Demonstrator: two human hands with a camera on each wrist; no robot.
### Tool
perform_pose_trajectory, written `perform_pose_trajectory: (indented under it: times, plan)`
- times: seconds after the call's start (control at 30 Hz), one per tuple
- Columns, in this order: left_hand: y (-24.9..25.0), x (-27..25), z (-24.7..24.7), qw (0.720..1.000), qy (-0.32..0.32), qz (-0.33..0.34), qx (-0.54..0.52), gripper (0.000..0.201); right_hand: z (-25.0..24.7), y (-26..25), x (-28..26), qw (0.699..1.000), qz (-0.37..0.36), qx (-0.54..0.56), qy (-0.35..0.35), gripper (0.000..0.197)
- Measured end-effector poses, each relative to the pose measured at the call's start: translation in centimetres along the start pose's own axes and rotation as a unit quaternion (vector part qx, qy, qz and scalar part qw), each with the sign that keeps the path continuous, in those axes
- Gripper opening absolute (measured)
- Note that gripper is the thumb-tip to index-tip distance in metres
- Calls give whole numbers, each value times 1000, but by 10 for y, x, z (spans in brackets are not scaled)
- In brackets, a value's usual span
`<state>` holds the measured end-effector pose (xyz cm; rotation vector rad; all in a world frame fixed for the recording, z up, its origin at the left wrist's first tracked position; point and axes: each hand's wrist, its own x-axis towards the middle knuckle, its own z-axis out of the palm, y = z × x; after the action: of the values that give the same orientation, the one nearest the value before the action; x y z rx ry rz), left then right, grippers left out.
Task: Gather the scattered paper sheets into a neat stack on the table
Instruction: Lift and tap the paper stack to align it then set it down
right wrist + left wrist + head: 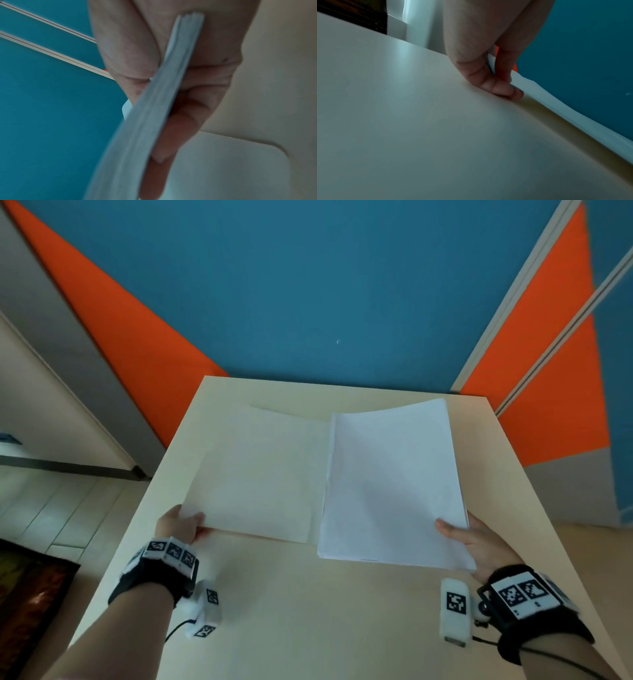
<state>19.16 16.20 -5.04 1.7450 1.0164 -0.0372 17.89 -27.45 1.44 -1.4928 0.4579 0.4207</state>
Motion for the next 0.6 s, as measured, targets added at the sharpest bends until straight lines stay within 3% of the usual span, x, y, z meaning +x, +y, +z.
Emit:
perform_pose_trajectory:
  times: [0.2,0.37,0.53,0.6]
  plan:
    - [-60,-56,-26,1000,-8,-20,-18,11,-11,34,-56,1000,7,5,14,121]
    - [-94,-97,-46,1000,0,-24,-20,8,-21,56,-82,1000,20,-3,2,107]
    - [-118,-124,-59,999,22,-22,-22,6,-18,64,-95,999,36,-32,-12,45]
    - [-128,-124,-63,999,32,-30,-28,9,-19,73,-93,998,48,-49,-9,39]
